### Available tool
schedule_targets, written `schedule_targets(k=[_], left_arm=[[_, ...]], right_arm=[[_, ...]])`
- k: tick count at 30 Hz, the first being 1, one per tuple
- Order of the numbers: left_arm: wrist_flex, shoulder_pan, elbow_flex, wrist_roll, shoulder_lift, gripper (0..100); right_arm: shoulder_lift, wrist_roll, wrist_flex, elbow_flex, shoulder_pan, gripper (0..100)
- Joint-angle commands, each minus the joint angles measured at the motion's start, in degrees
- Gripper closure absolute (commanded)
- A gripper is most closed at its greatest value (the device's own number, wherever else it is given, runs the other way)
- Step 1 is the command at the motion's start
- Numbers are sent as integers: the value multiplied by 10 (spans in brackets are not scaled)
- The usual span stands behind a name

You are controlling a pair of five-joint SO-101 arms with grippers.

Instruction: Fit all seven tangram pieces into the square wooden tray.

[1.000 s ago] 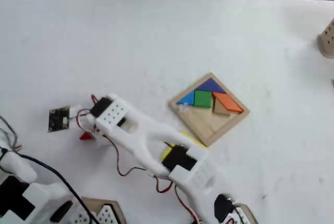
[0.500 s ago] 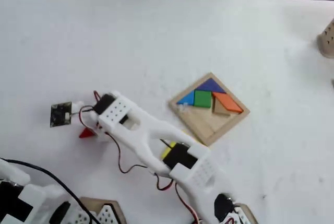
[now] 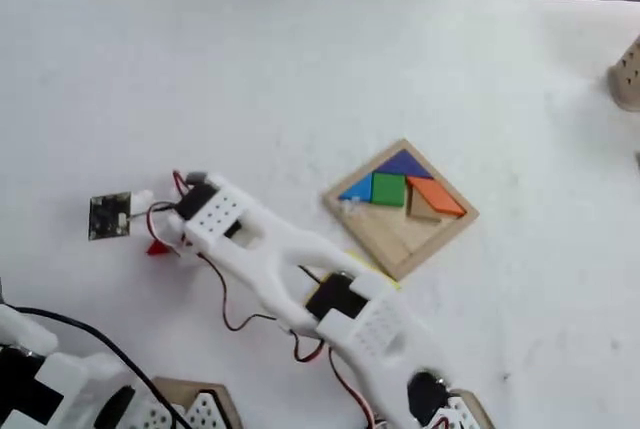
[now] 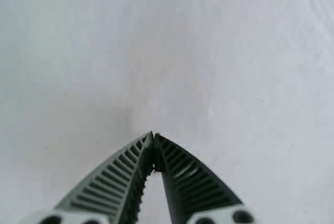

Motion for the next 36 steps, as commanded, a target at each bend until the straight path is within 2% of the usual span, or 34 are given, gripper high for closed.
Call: schedule_targets(k=[1, 11, 15, 17, 22, 25, 33, 36], left_arm=[[-15, 3, -6, -6, -4, 972], [-12, 2, -10, -6, -4, 972], [-11, 2, -10, -6, -4, 972], [-11, 3, -10, -6, -4, 972], [-11, 1, -10, -7, -5, 972], [-11, 0, -10, -7, -5, 972], [0, 3, -11, -29, -7, 972], [12, 3, -11, -30, -8, 972]], right_arm=[[35, 8, 21, -89, -14, 587], [152, 10, 117, -288, -25, 587], [205, 61, 211, -386, -25, 602], [233, 76, 249, -432, -26, 657], [290, 76, 306, -535, -25, 882], [316, 76, 331, -585, -24, 981], [357, 75, 407, -655, -13, 965], [357, 38, 407, -658, -4, 959]])
